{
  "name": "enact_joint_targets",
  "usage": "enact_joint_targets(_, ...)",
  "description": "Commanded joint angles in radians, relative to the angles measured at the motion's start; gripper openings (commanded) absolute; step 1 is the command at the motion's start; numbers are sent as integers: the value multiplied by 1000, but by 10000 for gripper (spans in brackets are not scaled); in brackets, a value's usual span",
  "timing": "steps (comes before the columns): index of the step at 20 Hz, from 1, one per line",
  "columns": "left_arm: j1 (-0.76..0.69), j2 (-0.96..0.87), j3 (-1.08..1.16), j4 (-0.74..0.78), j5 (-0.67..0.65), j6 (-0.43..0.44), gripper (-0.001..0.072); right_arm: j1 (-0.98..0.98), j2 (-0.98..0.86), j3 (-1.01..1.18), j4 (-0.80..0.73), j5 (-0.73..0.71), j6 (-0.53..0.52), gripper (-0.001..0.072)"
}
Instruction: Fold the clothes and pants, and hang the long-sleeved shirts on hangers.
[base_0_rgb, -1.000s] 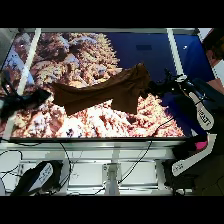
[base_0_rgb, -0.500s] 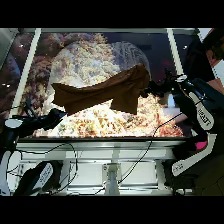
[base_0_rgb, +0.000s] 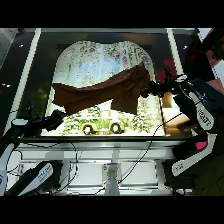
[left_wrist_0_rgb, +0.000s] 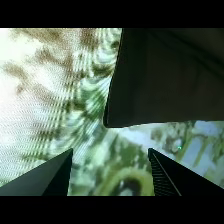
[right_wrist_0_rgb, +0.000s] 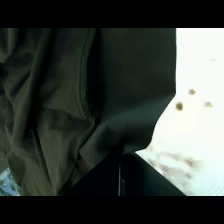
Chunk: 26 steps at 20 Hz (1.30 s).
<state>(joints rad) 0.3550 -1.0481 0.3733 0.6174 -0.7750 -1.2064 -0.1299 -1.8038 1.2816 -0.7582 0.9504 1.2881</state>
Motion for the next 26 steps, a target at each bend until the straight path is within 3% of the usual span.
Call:
enact_joint_targets(1, 0, -52, 0, -113, 67, 113, 508, 0, 0, 0, 0, 3, 0, 12)
enact_joint_targets(8, -109, -121, 2, -182, 121, 116, 504, 0, 0, 0, 1, 5, 1, 12)
enact_joint_targets(11, -181, -129, 3, -185, 229, 115, 342, 0, 0, 1, 1, 20, 0, 12)
enact_joint_targets(14, -187, -129, 3, -185, 305, 115, 325, 0, 0, 0, 1, 32, 0, 12)
enact_joint_targets(16, -184, -128, 6, -184, 310, 115, 50, 0, 0, 0, 1, 39, 0, 12)
enact_joint_targets(17, -184, -128, 14, -184, 313, 115, 21, 0, 0, 1, 1, 48, 0, 12)
enact_joint_targets(21, -184, -126, 95, -176, 319, 116, 20, -1, 33, 2, -29, 87, -14, 12)
enact_joint_targets(23, -184, -107, 162, -173, 319, 117, 20, -1, 83, 4, -32, 115, -79, 12)
enact_joint_targets(26, -184, -18, 275, -173, 319, 199, 20, -1, 200, 5, -33, 129, -144, 12)
